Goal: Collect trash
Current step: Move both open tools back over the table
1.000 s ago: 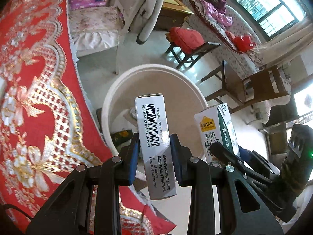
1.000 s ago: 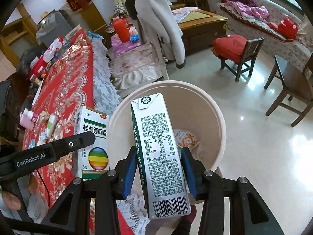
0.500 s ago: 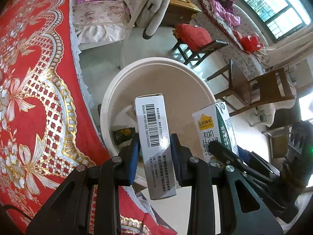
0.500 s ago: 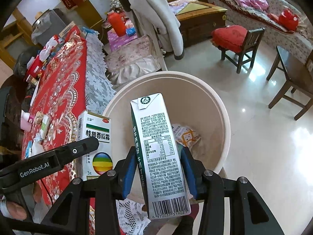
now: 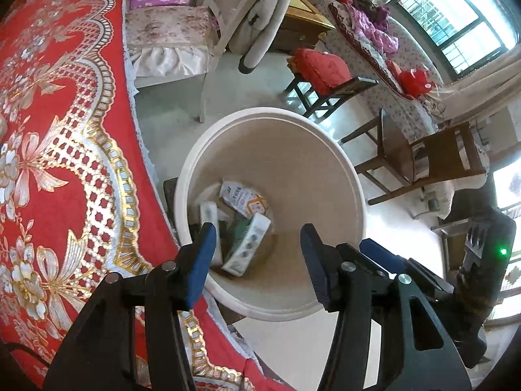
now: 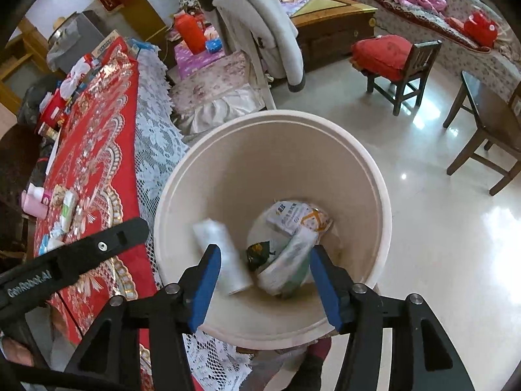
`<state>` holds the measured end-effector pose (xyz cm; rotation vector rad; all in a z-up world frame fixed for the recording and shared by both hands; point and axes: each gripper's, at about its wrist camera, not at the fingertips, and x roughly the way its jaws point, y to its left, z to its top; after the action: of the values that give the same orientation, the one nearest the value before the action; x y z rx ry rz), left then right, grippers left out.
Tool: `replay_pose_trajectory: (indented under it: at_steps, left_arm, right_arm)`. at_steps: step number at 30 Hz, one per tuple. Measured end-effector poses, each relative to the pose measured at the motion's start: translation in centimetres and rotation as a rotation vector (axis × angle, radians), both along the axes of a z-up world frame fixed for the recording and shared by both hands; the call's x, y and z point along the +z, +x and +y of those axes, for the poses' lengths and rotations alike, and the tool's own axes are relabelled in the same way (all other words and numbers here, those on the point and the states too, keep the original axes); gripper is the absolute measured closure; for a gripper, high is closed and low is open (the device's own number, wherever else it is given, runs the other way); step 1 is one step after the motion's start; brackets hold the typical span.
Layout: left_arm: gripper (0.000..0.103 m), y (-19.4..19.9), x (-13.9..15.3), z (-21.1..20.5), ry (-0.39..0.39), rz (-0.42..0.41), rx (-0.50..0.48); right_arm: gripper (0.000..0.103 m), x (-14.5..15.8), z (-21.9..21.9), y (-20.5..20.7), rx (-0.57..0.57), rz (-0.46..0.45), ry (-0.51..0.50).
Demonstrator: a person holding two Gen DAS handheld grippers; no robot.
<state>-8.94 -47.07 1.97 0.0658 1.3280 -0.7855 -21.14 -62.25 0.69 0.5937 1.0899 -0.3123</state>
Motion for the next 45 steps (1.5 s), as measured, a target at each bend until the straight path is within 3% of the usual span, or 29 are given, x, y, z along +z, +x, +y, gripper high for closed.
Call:
replay_pose_trajectory:
  at_steps: [11,15,22,33,45]
  left_arm:
    - [0.051,0.2,2.9,3.4,0.027,-0.118,0.059]
    - [0.051,0.6,3.8,5.2,0.027,-0.162,0.091]
    - [0.051,1.6,5.4,9.3,0.040,-0.218,0.167]
    - [0.051,3.4,6.8,18.5,0.091,-0.289,0.321]
    - [0.051,4.9,6.7,29.3,0.150,-0.276,0.501]
  right_arm:
    - [0.047,1.8,1.6,0.6,0.033,-0.020,-0.038]
    - [0.041,2.6,2.5,1.1,0.045,-0.039,-0.050]
    - [0.040,4.7,6.6,3.9,0.137,-0.083,-0.086]
    - [0.040,5.5,14.0,8.5,0.288,-0.118,-0.082]
    - [0.038,5.5,21.9,12.6,0.459,-0.132,-0.062]
